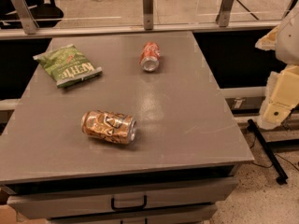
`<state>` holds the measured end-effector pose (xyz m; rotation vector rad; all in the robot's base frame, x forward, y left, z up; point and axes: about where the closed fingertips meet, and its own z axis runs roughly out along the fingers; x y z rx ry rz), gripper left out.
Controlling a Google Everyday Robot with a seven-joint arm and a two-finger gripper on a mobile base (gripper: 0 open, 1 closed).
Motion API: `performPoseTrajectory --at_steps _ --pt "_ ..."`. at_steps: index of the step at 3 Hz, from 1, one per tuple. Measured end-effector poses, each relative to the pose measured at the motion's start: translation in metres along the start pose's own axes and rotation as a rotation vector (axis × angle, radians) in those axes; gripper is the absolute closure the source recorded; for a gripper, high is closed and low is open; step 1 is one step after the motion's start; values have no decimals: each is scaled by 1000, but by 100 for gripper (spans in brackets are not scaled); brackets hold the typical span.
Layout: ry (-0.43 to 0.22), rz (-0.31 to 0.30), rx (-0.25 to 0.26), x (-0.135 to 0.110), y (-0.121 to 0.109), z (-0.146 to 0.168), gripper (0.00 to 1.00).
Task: Place coke can upright
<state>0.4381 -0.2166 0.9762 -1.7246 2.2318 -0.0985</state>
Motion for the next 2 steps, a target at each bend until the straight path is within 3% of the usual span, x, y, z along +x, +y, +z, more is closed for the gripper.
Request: performPoseTrajectory --at_steps 2 --pt "-10 -5 24 -9 -12 5 0"
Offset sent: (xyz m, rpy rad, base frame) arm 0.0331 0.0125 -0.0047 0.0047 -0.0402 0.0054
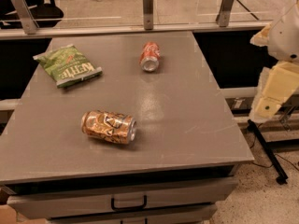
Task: Place coke can upright
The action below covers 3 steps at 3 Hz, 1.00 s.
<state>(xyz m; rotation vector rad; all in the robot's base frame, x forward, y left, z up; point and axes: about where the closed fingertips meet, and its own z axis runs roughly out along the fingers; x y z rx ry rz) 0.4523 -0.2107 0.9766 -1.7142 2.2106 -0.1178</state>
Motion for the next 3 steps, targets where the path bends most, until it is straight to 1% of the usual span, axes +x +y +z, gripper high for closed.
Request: performPoseTrajectory --at_steps 1,2,3 --pt "-33 56 39 -21 -50 24 0" --pt "-49 175 78 -45 -116 64 0" --pt "-69 355 102 -65 -168 105 0"
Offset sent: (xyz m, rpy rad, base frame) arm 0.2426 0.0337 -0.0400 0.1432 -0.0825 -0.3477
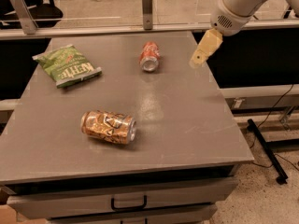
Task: Place coke can upright
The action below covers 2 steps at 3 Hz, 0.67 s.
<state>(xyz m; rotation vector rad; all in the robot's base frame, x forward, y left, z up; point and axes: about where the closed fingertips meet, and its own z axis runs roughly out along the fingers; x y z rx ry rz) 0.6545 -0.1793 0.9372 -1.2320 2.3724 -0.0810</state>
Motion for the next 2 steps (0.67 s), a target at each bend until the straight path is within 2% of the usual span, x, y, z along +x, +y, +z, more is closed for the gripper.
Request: performPoseTrajectory --at_steps 1,2 --pt "0 -3 0 0 0 0 0" --pt "-52 42 6 -30 -7 3 0"
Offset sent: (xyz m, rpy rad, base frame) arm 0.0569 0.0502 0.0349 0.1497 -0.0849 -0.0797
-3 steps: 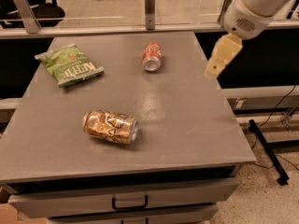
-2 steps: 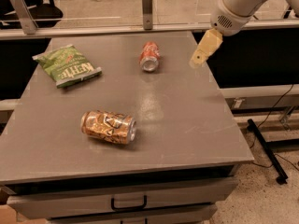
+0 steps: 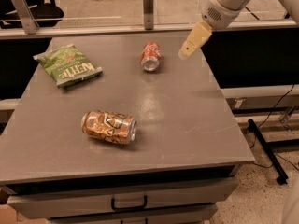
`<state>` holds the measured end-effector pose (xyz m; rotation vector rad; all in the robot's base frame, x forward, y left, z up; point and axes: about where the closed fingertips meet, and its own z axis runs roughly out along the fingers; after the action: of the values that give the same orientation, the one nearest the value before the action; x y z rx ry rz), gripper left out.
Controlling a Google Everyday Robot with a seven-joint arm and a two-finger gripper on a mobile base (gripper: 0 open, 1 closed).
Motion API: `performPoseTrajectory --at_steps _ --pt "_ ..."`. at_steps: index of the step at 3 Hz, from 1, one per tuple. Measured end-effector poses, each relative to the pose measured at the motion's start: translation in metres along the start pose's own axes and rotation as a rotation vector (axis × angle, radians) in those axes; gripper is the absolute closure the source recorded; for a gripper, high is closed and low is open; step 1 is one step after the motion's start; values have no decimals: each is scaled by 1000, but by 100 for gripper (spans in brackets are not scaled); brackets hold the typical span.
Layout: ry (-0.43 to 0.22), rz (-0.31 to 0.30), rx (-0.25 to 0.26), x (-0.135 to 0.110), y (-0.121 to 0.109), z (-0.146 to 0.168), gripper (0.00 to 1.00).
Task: Place coke can upright
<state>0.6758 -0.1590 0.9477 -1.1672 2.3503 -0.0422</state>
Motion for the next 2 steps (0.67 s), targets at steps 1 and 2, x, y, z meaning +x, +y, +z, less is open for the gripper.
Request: performPoseTrajectory --at_steps 1,2 --pt "-41 108 6 -39 -12 12 0" --pt "-42 228 22 -71 -23 23 0"
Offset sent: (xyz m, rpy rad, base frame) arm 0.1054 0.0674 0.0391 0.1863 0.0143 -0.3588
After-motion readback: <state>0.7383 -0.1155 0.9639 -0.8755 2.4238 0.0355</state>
